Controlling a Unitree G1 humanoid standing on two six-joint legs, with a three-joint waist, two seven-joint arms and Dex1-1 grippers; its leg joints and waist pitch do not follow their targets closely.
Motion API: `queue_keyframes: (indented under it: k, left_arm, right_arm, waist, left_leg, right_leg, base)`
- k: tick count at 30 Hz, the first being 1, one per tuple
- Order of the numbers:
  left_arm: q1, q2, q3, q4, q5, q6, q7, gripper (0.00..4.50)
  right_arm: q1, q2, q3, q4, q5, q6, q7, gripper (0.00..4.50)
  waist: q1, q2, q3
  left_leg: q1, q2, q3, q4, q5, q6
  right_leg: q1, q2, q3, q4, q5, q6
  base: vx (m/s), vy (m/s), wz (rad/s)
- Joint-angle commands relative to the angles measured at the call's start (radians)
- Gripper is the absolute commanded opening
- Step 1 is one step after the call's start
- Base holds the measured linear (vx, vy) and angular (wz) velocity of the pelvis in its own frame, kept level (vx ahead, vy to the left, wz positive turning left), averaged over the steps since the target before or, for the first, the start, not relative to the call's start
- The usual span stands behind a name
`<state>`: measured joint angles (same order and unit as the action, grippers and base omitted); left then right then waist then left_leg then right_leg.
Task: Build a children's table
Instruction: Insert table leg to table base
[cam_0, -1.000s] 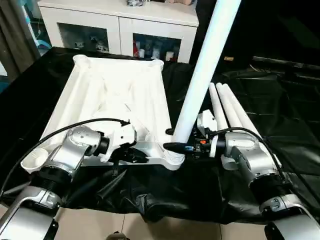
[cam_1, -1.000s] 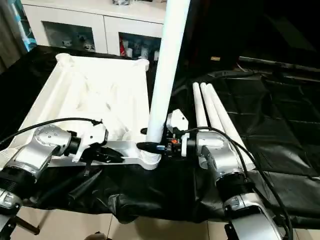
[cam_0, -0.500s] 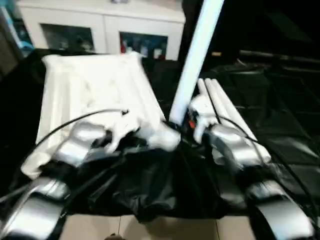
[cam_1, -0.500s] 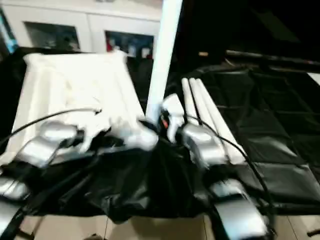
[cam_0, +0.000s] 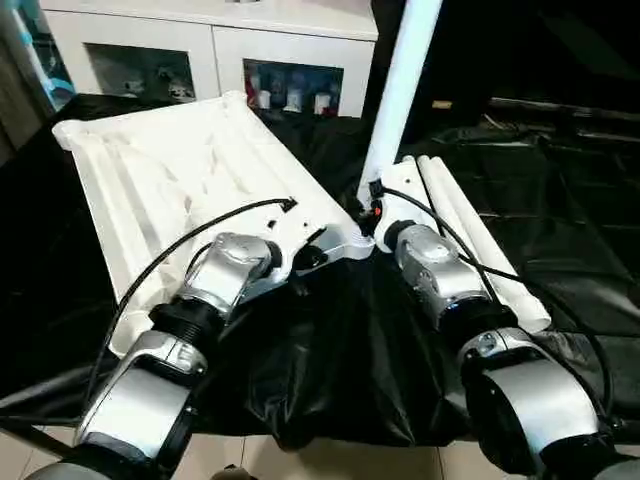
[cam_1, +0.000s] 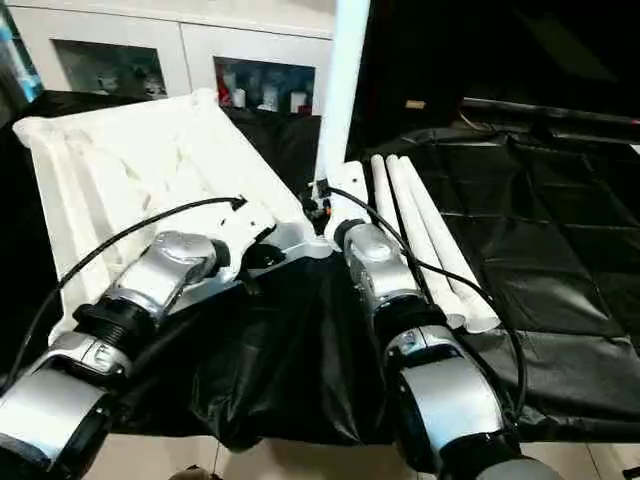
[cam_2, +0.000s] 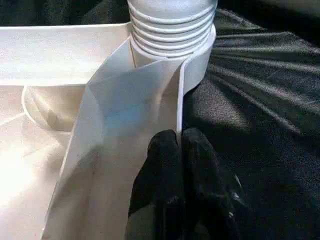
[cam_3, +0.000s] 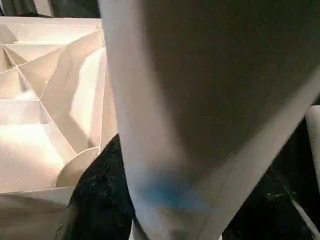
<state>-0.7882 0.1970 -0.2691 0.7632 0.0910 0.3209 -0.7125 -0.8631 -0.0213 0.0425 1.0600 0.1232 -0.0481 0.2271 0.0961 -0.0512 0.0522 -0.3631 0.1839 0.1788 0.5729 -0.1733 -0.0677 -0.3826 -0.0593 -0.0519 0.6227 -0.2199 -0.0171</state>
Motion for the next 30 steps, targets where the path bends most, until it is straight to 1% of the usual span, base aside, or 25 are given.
queue_keyframes:
  k: [1,2,3,7,8,9,10,11,13,14,15,16,17,18,19,20,21,22,23,25,26,30]
  left_arm:
    - [-0.053,-0.01,0.033,-0.041,0.0,-0.002,0.058,0.0]
    - [-0.053,-0.008,0.032,-0.04,0.0,-0.001,0.057,0.0]
    - [-0.053,-0.006,0.032,-0.04,0.0,-0.001,0.056,0.0]
    - [-0.036,0.011,0.021,-0.076,-0.007,-0.018,0.01,0.0]
    - [-0.012,0.039,0.013,-0.103,-0.019,-0.076,-0.061,0.0]
    - [-0.002,0.052,0.012,-0.114,-0.024,-0.082,-0.085,0.0]
    - [0.003,0.059,0.011,-0.121,-0.026,-0.082,-0.098,0.0]
    - [0.02,0.077,0.01,-0.138,-0.041,-0.119,-0.145,0.0]
    - [0.05,0.111,0.008,-0.168,-0.065,-0.178,-0.223,0.0]
    - [0.062,0.126,0.008,-0.18,-0.074,-0.195,-0.251,0.0]
    - [0.069,0.134,0.008,-0.187,-0.082,-0.211,-0.271,0.0]
    - [0.087,0.153,0.012,-0.205,-0.105,-0.231,-0.324,0.0]
    - [0.11,0.176,0.016,-0.228,-0.134,-0.262,-0.395,0.0]
    - [0.11,0.176,0.016,-0.228,-0.134,-0.262,-0.395,0.0]
    - [0.119,0.188,0.018,-0.236,-0.146,-0.272,-0.428,0.0]
    - [0.126,0.202,0.021,-0.243,-0.159,-0.283,-0.465,0.0]
    - [0.13,0.211,0.023,-0.247,-0.169,-0.29,-0.49,0.0]
    - [0.131,0.216,0.023,-0.248,-0.171,-0.29,-0.5,0.0]
    - [0.136,0.241,0.022,-0.251,-0.187,-0.304,-0.556,0.0]
    - [0.137,0.249,0.022,-0.249,-0.19,-0.313,-0.573,0.0]
    - [0.136,0.262,0.022,-0.24,-0.193,-0.341,-0.603,0.0]
    - [0.134,0.277,0.023,-0.229,-0.2,-0.369,-0.63,0.0]
  right_arm:
    - [0.077,0.039,0.031,0.141,-0.035,0.104,0.012,1.88]
    - [0.072,0.041,0.029,0.147,-0.037,0.102,0.013,1.88]
    - [0.069,0.042,0.029,0.152,-0.039,0.1,0.013,1.88]
    - [0.055,0.041,0.02,0.161,-0.047,0.095,0.064,1.88]
    - [0.048,0.023,0.029,0.151,-0.045,0.097,0.147,1.88]
    - [0.047,0.013,0.034,0.145,-0.044,0.098,0.189,1.88]
    - [0.046,0.007,0.037,0.143,-0.043,0.097,0.215,1.88]
    - [0.05,-0.009,0.048,0.129,-0.041,0.095,0.289,1.88]
    - [0.061,-0.044,0.073,0.098,-0.042,0.085,0.43,1.88]
    - [0.068,-0.06,0.083,0.084,-0.044,0.078,0.488,1.88]
    - [0.072,-0.072,0.091,0.075,-0.047,0.072,0.527,1.88]
    - [0.089,-0.102,0.112,0.048,-0.053,0.058,0.62,1.88]
    - [0.113,-0.141,0.136,0.012,-0.06,0.038,0.735,1.88]
    - [0.113,-0.141,0.136,0.012,-0.06,0.038,0.735,1.88]
    - [0.124,-0.158,0.146,-0.005,-0.06,0.037,0.786,1.88]
    - [0.14,-0.181,0.157,-0.03,-0.057,0.035,0.847,1.88]
    - [0.15,-0.197,0.164,-0.047,-0.054,0.034,0.888,1.88]
    - [0.154,-0.203,0.167,-0.054,-0.053,0.036,0.903,1.88]
    - [0.177,-0.233,0.177,-0.095,-0.044,0.041,0.98,1.88]
    - [0.183,-0.239,0.177,-0.107,-0.04,0.045,1.002,1.88]
    - [0.197,-0.251,0.172,-0.135,-0.023,0.063,1.052,1.88]
    - [0.222,-0.26,0.174,-0.185,-0.009,0.08,1.099,1.88]
  waist:
    - [-0.002,0.022,-0.05]
    - [-0.002,0.022,-0.05]
    - [-0.002,0.019,-0.049]
    - [-0.005,0.02,-0.05]
    - [-0.005,0.022,-0.051]
    - [-0.005,0.022,-0.052]
    - [-0.008,0.021,-0.055]
    - [-0.008,0.021,-0.056]
    - [-0.007,0.02,-0.06]
    - [-0.007,0.021,-0.064]
    - [-0.008,0.021,-0.064]
    - [-0.007,0.02,-0.064]
    - [-0.001,0.021,-0.063]
    - [0.003,0.02,-0.063]
    - [0.004,0.021,-0.064]
    - [0.006,0.022,-0.063]
    - [0.008,0.022,-0.063]
    - [0.01,0.022,-0.061]
    - [0.013,0.019,-0.059]
    - [0.018,0.019,-0.058]
    - [0.02,0.019,-0.057]
    - [0.024,0.022,-0.055]
  left_leg:
    - [0.016,0.057,-0.022,-0.08,-0.281,-0.032]
    - [0.016,0.057,-0.022,-0.081,-0.284,-0.032]
    - [0.016,0.056,-0.022,-0.08,-0.287,-0.031]
    - [0.015,0.057,-0.022,-0.082,-0.286,-0.028]
    - [0.014,0.057,-0.024,-0.08,-0.277,-0.023]
    - [0.012,0.058,-0.024,-0.08,-0.271,-0.018]
    - [0.007,0.058,-0.023,-0.077,-0.235,-0.009]
    - [0.009,0.056,-0.019,-0.072,-0.2,0.005]
    - [0.006,0.055,-0.019,-0.069,-0.166,0.025]
    - [0.005,0.055,-0.017,-0.062,-0.11,0.062]
    - [0.008,0.056,-0.015,-0.061,-0.095,0.072]
    - [0.008,0.056,-0.013,-0.058,-0.076,0.088]
    - [0.007,0.059,-0.011,-0.056,-0.075,0.096]
    - [0.006,0.061,-0.011,-0.056,-0.077,0.099]
    - [0.007,0.062,-0.01,-0.055,-0.078,0.101]
    - [0.01,0.064,-0.009,-0.056,-0.09,0.097]
    - [0.011,0.064,-0.01,-0.057,-0.095,0.094]
    - [0.013,0.066,-0.01,-0.058,-0.11,0.088]
    - [0.015,0.066,-0.009,-0.06,-0.126,0.084]
    - [0.014,0.067,-0.01,-0.061,-0.13,0.077]
    - [0.017,0.068,-0.01,-0.063,-0.142,0.066]
    - [0.018,0.069,-0.011,-0.067,-0.163,0.044]
  right_leg:
    - [0.031,-0.095,0.056,-0.082,-0.14,-0.208]
    - [0.031,-0.095,0.056,-0.082,-0.144,-0.206]
    - [0.031,-0.096,0.056,-0.083,-0.156,-0.204]
    - [0.029,-0.095,0.056,-0.083,-0.154,-0.203]
    - [0.031,-0.097,0.056,-0.082,-0.139,-0.208]
    - [0.034,-0.098,0.056,-0.08,-0.126,-0.211]
    - [0.038,-0.097,0.055,-0.073,-0.07,-0.219]
    - [0.039,-0.093,0.053,-0.069,-0.011,-0.232]
    - [0.046,-0.095,0.052,-0.063,0.049,-0.244]
    - [0.049,-0.092,0.049,-0.053,0.155,-0.262]
    - [0.047,-0.092,0.049,-0.051,0.182,-0.271]
    - [0.048,-0.091,0.046,-0.048,0.206,-0.285]
    - [0.05,-0.09,0.043,-0.047,0.211,-0.289]
    - [0.052,-0.09,0.041,-0.048,0.209,-0.29]
    - [0.051,-0.09,0.041,-0.046,0.213,-0.29]
    - [0.048,-0.089,0.039,-0.046,0.191,-0.295]
    - [0.049,-0.09,0.038,-0.047,0.177,-0.294]
    - [0.047,-0.091,0.038,-0.05,0.145,-0.292]
    - [0.047,-0.091,0.038,-0.054,0.106,-0.287]
    - [0.046,-0.093,0.039,-0.054,0.085,-0.283]
    - [0.043,-0.094,0.04,-0.057,0.052,-0.28]
    - [0.041,-0.094,0.039,-0.06,0.014,-0.272]
  base:
    - [0.0,0.0,0.0]
    - [0.0,0.0,0.0]
    - [0.0,0.0,0.0]
    - [0.0,0.0,0.0]
    - [0.0,0.0,0.0]
    - [0.0,0.0,0.0]
    - [0.0,0.0,0.0]
    - [0.0,0.0,0.0]
    - [0.0,0.0,0.0]
    - [0.0,0.0,0.0]
    - [0.0,0.0,0.0]
    - [0.0,0.0,0.0]
    - [0.0,0.0,0.0]
    - [0.0,0.0,0.0]
    - [0.0,0.0,0.0]
    - [0.0,0.0,0.0]
    - [0.0,0.0,0.0]
    - [0.0,0.0,0.0]
    - [0.0,0.0,0.0]
    - [0.0,0.0,0.0]
    - [0.0,0.0,0.0]
    - [0.0,0.0,0.0]
